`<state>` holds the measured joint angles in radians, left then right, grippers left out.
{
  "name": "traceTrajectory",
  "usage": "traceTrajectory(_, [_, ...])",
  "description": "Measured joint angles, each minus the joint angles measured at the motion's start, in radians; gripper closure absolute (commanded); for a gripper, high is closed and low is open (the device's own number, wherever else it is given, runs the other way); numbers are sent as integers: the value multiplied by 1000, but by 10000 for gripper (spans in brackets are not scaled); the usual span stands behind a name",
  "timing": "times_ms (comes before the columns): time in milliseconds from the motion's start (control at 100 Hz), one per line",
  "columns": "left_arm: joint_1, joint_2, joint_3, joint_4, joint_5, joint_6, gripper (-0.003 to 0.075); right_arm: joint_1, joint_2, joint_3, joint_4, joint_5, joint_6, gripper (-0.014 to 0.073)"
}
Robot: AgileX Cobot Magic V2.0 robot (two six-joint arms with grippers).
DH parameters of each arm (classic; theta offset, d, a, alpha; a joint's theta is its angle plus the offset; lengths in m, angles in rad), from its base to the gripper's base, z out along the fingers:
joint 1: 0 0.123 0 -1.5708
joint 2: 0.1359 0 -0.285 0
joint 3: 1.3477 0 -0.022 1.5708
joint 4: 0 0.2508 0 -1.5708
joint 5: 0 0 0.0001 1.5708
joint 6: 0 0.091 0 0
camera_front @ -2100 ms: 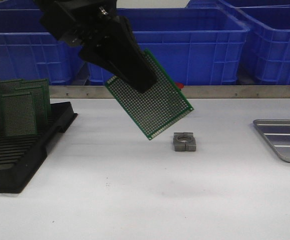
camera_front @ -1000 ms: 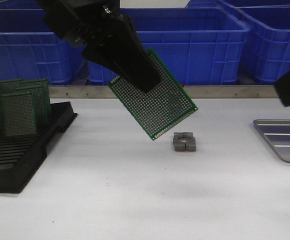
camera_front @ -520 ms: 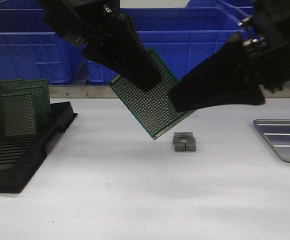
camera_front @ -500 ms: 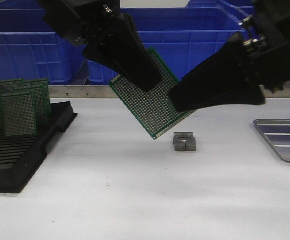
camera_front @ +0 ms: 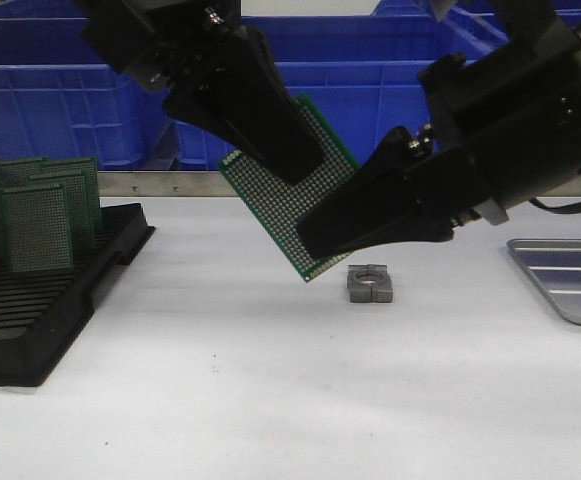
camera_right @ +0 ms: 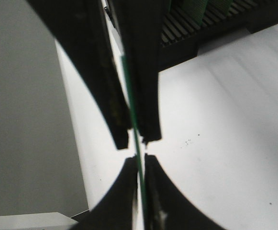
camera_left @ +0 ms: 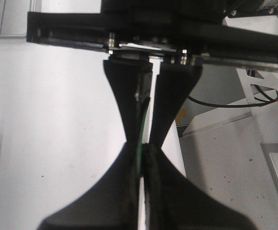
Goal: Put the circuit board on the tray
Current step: 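Bring the right gripper to the board and grasp its lower edge, then open the left gripper and release the board to the right gripper, then carry the board with the right gripper and lay it on the silver tray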
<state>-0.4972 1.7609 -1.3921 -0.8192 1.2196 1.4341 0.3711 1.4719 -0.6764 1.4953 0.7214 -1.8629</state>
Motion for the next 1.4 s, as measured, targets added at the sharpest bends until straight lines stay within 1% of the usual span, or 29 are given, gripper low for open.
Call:
traceTrajectory(30, [0,0,0,0,5,0,685,0,0,0,-3,4,-6,661])
traceTrajectory(80, [0,0,0,0,5,0,615,0,2,0,-4,8,-8,663])
traceTrajectory(110, [0,0,0,-4,5,-2,549,0,2,0,-4,9,-8,663])
traceTrajectory(130, [0,0,0,-8,2,-2,519,0,2,0,0,9,-8,663])
traceTrajectory(180, [0,0,0,-18,-4,-6,394,0,2,0,4,9,-8,663])
traceTrajectory(200, [0,0,0,-22,-4,-6,364,0,2,0,7,11,-6,663])
traceTrajectory(210, [0,0,0,-23,-4,-6,335,0,2,0,7,11,-6,663])
traceTrajectory(250, [0,0,0,-29,-4,-6,260,0,2,-1,9,11,-6,663])
traceTrajectory(300, [0,0,-2,-31,-4,-6,200,0,2,-2,9,11,1,663])
traceTrajectory(330, [0,0,-5,-31,-4,-6,181,0,2,-2,9,11,11,663])
traceTrajectory(440, [7,0,-47,-20,-4,-8,173,-7,2,-2,9,13,90,663])
traceTrajectory(540, [36,0,-96,-20,-4,-25,174,-51,2,-2,9,14,189,663])
traceTrajectory(620, [63,0,-126,-17,-4,-48,174,-112,2,-2,9,14,260,663])
traceTrajectory(760, [101,0,-137,-13,-4,-58,174,-255,2,-2,9,9,329,663])
traceTrajectory(850, [111,0,-137,-11,-4,-59,174,-355,2,-2,9,-20,341,663])
traceTrajectory(940, [114,0,-137,-11,-4,-61,174,-443,4,-2,9,-86,345,663])
traceTrajectory(1080, [114,0,-137,-11,-4,-61,174,-541,34,-2,11,-197,345,663])
traceTrajectory(1230, [114,0,-137,-11,-4,-61,174,-578,95,-3,15,-270,345,663])
traceTrajectory(1400, [114,0,-137,-11,-4,-61,174,-580,184,-22,17,-287,345,657])
